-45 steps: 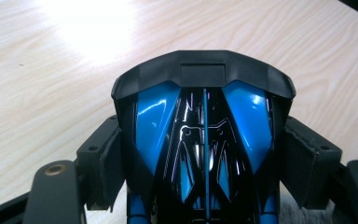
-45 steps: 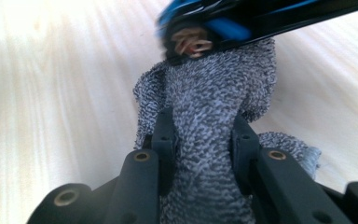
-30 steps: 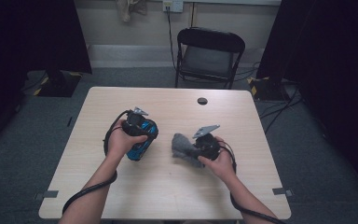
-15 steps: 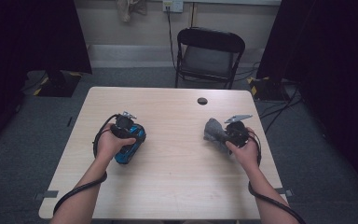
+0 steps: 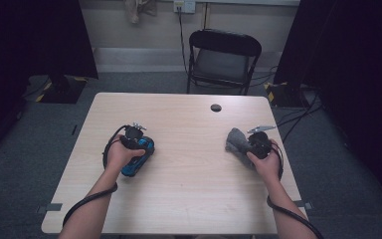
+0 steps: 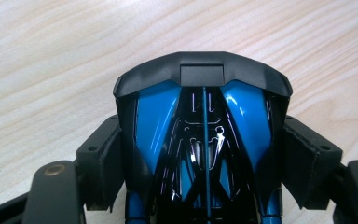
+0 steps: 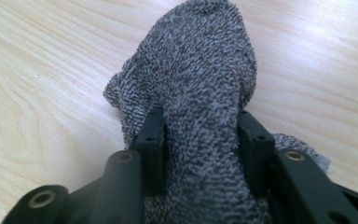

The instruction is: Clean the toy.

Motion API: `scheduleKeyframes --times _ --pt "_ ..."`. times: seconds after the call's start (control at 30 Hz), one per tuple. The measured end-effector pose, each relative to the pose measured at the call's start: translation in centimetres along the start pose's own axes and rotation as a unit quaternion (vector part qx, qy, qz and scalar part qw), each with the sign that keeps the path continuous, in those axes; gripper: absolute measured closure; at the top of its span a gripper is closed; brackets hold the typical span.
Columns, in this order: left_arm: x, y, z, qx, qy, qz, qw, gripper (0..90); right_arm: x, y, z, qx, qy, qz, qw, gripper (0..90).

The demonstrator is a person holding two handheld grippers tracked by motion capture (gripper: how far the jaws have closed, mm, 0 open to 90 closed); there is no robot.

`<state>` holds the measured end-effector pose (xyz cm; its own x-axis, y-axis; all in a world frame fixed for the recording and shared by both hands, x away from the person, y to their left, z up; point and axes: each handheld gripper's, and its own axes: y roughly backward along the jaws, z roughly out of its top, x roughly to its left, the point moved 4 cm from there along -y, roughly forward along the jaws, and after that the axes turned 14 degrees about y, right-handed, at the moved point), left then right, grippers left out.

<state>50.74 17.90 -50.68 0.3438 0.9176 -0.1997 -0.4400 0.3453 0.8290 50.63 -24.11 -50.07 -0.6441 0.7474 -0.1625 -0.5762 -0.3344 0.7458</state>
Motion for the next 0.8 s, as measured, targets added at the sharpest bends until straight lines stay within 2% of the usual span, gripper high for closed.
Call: scheduleKeyframes --times 0.07,0.17,0.23,0.3,0.33,0.4,0.47,0.57,0.67,0.8 --pt "-0.1 -0.3 -0.1 0.007 -0.004 0.0 1.0 25.2 0.0 -0.1 -0.1 0.001 -0.002 -0.003 1.0 53.8" --pt "-0.1 -0.6 -0.2 0.005 -0.007 0.004 1.0 25.0 0.0 -0.1 -0.1 0.002 -0.008 -0.005 1.0 42.8" --pt "-0.1 -0.7 -0.2 0.0 -0.009 0.009 0.9999 24.9 0.0 -0.1 -0.2 0.001 -0.011 -0.003 0.9999 40.0" --pt "-0.1 -0.7 -0.2 0.002 -0.009 0.008 0.9999 24.6 0.0 0.0 -0.3 0.002 -0.01 -0.008 0.9999 34.3" --pt "0.0 -0.6 -0.1 -0.001 -0.009 0.014 0.9999 23.4 -0.1 0.0 -0.3 -0.001 -0.013 -0.008 0.9999 32.4" --pt "0.1 -0.5 -0.1 0.0 -0.002 0.012 0.9999 20.6 -0.2 0.3 -0.2 -0.008 -0.015 -0.007 0.9998 28.0" --pt "0.1 -0.2 0.0 -0.003 0.005 0.008 1.0 20.3 -0.2 0.6 0.0 -0.016 -0.018 -0.002 0.9997 26.5" --pt "0.1 0.4 0.3 -0.015 0.015 0.005 0.9998 17.6 -0.1 1.2 0.3 -0.022 -0.01 -0.001 0.9997 25.4" --pt "-0.3 1.5 0.8 -0.03 0.017 -0.002 0.9994 18.2 0.1 1.8 0.7 -0.028 -0.004 0.003 0.9996 24.3" --pt "-1.5 3.2 1.0 -0.041 -0.005 -0.019 0.999 18.2 0.8 2.7 1.2 -0.042 0.003 0.014 0.999 23.7"
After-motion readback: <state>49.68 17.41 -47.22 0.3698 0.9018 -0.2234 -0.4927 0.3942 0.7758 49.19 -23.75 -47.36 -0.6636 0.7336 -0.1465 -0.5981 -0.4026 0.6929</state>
